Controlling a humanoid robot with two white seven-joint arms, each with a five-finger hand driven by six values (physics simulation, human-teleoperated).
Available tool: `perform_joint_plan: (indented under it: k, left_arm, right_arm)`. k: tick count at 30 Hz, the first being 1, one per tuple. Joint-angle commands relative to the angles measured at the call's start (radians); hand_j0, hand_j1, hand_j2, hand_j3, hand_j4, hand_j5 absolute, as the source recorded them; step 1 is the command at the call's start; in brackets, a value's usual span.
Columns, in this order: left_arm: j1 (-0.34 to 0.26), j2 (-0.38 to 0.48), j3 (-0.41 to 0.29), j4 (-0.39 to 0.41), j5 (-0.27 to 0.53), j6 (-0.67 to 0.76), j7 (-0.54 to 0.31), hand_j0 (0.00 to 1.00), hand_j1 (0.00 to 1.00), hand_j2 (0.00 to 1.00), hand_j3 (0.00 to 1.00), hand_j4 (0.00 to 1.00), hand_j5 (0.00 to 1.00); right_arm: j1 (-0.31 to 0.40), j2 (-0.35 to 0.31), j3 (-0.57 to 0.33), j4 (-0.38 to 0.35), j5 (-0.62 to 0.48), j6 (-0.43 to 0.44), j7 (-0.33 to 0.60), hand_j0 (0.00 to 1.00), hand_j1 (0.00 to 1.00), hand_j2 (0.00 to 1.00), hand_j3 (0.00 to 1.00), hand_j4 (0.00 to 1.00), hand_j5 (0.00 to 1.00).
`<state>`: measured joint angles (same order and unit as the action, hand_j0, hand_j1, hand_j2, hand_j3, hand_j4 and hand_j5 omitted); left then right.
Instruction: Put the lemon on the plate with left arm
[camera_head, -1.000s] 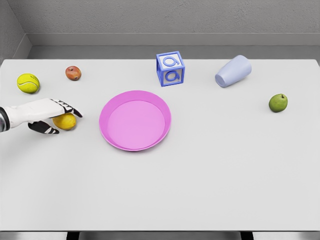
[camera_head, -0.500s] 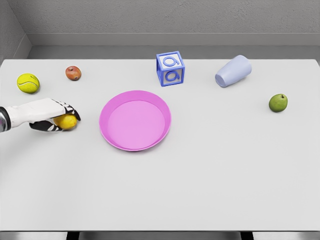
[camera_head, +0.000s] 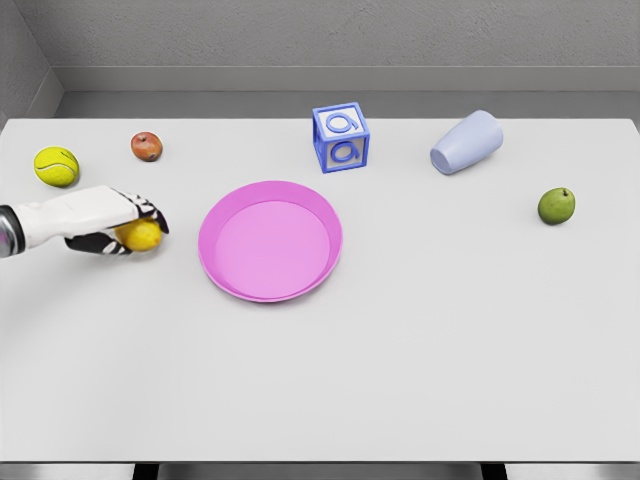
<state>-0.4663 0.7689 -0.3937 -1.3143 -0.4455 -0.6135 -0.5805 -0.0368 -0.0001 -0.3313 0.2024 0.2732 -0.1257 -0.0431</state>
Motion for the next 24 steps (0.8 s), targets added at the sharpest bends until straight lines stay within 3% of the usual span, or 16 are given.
perform_joint_plan:
  k: [1, 4, 12, 14, 24]
  left_arm:
    - [0.000, 0.001, 0.003, -0.040, 0.011, 0.003, 0.001, 0.55, 0.55, 0.55, 0.55, 0.55, 0.55]
    - [0.002, -0.008, 0.003, -0.121, 0.019, 0.003, 0.001, 0.55, 0.55, 0.55, 0.55, 0.55, 0.55]
    - [0.002, -0.034, 0.003, -0.216, 0.024, 0.003, 0.001, 0.55, 0.55, 0.55, 0.55, 0.55, 0.55]
    - [0.005, -0.054, -0.013, -0.284, 0.024, 0.003, -0.001, 0.55, 0.55, 0.55, 0.55, 0.55, 0.55]
    - [-0.006, -0.160, -0.034, -0.293, 0.013, 0.003, -0.024, 0.56, 0.56, 0.56, 0.56, 0.56, 0.56]
  right_arm:
    - [0.000, 0.000, 0.000, 0.000, 0.000, 0.000, 0.000, 1.00, 1.00, 1.00, 1.00, 1.00, 1.00]
    - [0.000, 0.000, 0.000, 0.000, 0.000, 0.000, 0.000, 1.00, 1.00, 1.00, 1.00, 1.00, 1.00]
    - [0.000, 0.000, 0.000, 0.000, 0.000, 0.000, 0.000, 1.00, 1.00, 1.00, 1.00, 1.00, 1.00]
    - [0.000, 0.000, 0.000, 0.000, 0.000, 0.000, 0.000, 1.00, 1.00, 1.00, 1.00, 1.00, 1.00]
    - [0.000, 0.000, 0.000, 0.000, 0.000, 0.000, 0.000, 1.00, 1.00, 1.00, 1.00, 1.00, 1.00]
